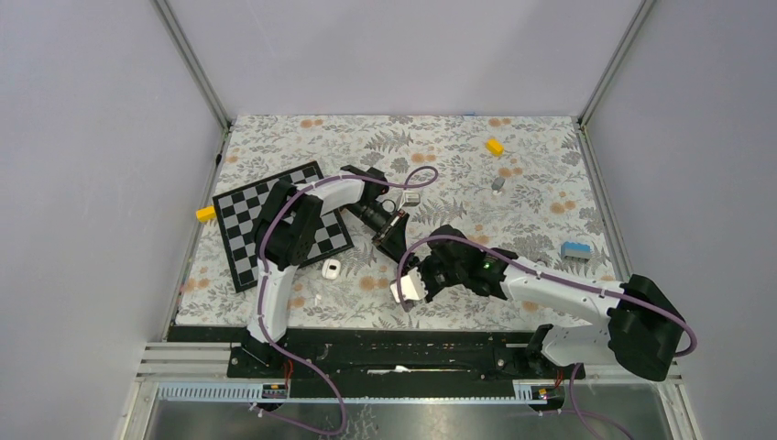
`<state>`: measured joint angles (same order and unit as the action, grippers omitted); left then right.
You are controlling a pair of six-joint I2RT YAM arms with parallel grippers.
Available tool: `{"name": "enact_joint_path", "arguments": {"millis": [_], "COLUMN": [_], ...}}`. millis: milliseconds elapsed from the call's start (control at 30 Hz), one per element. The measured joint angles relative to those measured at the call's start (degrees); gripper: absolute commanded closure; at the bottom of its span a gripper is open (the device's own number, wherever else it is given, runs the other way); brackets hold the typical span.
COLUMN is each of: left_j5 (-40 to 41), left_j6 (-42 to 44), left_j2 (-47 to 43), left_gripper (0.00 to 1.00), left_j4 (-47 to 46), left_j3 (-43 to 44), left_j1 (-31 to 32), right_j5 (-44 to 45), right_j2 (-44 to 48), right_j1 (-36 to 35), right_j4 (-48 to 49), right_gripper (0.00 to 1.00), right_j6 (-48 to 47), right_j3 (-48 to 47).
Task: Insert the wireless bluetooth earbuds into the charging case
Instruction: Insert the left earbud into the left side groove of the charging case.
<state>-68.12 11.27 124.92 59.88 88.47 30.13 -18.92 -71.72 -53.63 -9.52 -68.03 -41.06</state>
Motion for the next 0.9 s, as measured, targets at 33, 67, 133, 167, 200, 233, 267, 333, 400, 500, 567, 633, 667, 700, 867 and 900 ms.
{"name": "enact_joint_path", "arguments": {"millis": [33,67,133,167,200,233,267,333,400,500,567,633,667,700,867,900], "left_j5": [0.0,0.0,0.0,0.0,0.0,0.0,0.0,0.0,0.0,0.0,0.0,0.0,0.0,0.0,-1.1,-1.4], "left_j6": [0.0,0.0,0.0,0.0,0.0,0.0,0.0,0.0,0.0,0.0,0.0,0.0,0.0,0.0,0.3,0.3], "left_j2": [0.0,0.0,-0.1,-0.2,-0.3,-0.4,-0.4,-0.5,-0.7,-0.8,-0.8,-0.8,-0.8,-0.8,-0.8,-0.8], "left_gripper": [1.0,1.0,1.0,1.0,1.0,1.0,1.0,1.0,1.0,1.0,1.0,1.0,1.0,1.0,1.0,1.0], "left_j4": [0.0,0.0,-0.1,-0.1,-0.1,0.0,0.0,0.0,0.0,0.0,0.0,0.0,0.0,0.0,-0.1,-0.2], "left_j3": [0.0,0.0,-0.1,-0.2,-0.4,-0.5,-0.5,-0.5,-0.6,-0.8,-0.9,-0.9,-0.9,-0.9,-1.3,-1.6], "left_j1": [0.0,0.1,0.2,0.2,0.2,0.2,0.2,0.3,0.3,0.3,0.4,0.4,0.4,0.4,0.4,0.4], "right_j5": [0.0,0.0,0.1,0.3,0.3,0.4,0.4,0.4,0.4,0.4,0.4,0.4,0.4,0.4,0.5,0.5], "right_j2": [-0.5,-0.9,-1.4,-1.6,-1.6,-1.7,-1.7,-1.7,-1.7,-1.7,-1.7,-1.7,-1.7,-1.7,-1.7,-1.7], "right_j1": [-0.1,-0.1,-0.1,-0.1,-0.1,-0.1,-0.1,-0.2,-0.3,-0.6,-0.8,-1.1,-1.2,-1.4,-1.5,-1.6], "right_j4": [0.0,0.0,0.0,0.0,0.0,0.0,0.0,0.2,0.4,1.3,2.0,2.9,3.5,3.8,5.1,5.4], "right_gripper": [1.0,1.0,1.0,1.0,1.0,1.0,1.0,1.0,1.0,1.0,1.0,1.0,1.0,1.0,1.0,1.0], "right_j6": [-0.4,-0.7,-1.3,-1.6,-1.8,-2.0,-2.1,-2.3,-2.5,-2.6,-2.7,-2.8,-2.8,-2.9,-3.2,-3.2], "right_j3": [0.0,0.0,0.0,0.0,0.0,0.0,0.0,0.0,0.0,0.0,0.0,0.0,0.0,0.0,1.0,1.3]}}
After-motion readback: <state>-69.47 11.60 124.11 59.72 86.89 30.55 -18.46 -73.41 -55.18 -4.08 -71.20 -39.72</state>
